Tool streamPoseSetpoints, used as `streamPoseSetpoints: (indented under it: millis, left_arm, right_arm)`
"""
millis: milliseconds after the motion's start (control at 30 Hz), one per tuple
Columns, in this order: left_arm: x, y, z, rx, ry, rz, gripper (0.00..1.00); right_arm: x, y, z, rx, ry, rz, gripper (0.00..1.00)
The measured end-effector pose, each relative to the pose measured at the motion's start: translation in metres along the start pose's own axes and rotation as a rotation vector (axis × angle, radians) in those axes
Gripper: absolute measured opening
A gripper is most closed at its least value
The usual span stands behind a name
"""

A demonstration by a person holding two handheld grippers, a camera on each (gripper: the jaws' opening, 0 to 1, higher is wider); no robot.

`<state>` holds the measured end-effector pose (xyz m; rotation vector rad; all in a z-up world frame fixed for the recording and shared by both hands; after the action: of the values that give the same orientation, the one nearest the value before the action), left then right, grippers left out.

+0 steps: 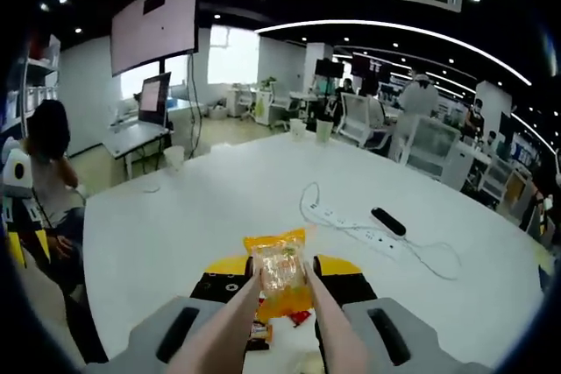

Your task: Place the target food into the container with the food tongs after gripping and lifting it, then release it inside without dropping or visibly crushing the food.

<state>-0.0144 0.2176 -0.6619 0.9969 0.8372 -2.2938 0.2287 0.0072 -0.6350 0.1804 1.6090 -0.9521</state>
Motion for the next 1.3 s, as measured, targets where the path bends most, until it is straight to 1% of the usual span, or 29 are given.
streamPoseSetpoints:
  millis: [33, 67, 167, 267, 300, 400, 567, 900, 1300]
  left_arm:
    - [-0.001, 0.001, 0.001, 0.003, 0.012, -0.003, 0.28]
    - [-0.005, 0.003, 0.003, 0.023, 0.005, 0.001, 0.28]
    - [-0.007, 0.003, 0.003, 0.026, 0.011, 0.006, 0.28]
    - [-0.01, 0.001, 0.004, 0.036, -0.009, 0.026, 0.28]
    - [-0.011, 0.001, 0.004, 0.04, -0.025, 0.041, 0.28]
    - [-0.013, 0.001, 0.004, 0.045, -0.035, 0.055, 0.28]
    - [-0.014, 0.004, 0.006, 0.061, -0.028, 0.047, 0.28]
    - [-0.022, 0.009, 0.008, 0.09, 0.001, 0.034, 0.29]
    - [-0.021, 0.013, 0.011, 0.107, -0.004, 0.028, 0.29]
  right_arm:
    - [0.0, -0.001, 0.0, -0.001, 0.003, 0.001, 0.27]
    - [-0.002, -0.005, 0.0, 0.008, 0.011, 0.01, 0.27]
    - [-0.004, -0.01, 0.0, 0.016, 0.013, 0.02, 0.27]
    - [-0.001, -0.014, 0.001, 0.024, 0.021, 0.02, 0.27]
    - [-0.001, -0.014, 0.001, 0.026, 0.022, 0.02, 0.27]
    - [-0.002, -0.018, 0.0, 0.032, 0.025, 0.026, 0.27]
    - [-0.005, -0.025, 0.0, 0.043, 0.021, 0.039, 0.27]
    - [-0.004, -0.034, 0.001, 0.059, 0.023, 0.042, 0.27]
    - [-0.01, -0.043, 0.003, 0.066, 0.017, 0.055, 0.27]
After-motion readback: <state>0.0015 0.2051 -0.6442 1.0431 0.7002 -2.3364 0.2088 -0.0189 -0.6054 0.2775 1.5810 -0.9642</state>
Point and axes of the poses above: the point that each gripper's makers call its tool centre point, and the gripper's own axes: y roughly forward along the fingers, z roughly to its right, x roughly out of its underside, the point moved 6 cm from there along -y, roughly backward along the fingers, and after that the axes turned 8 degrees about -x, right-handed, at the moved point
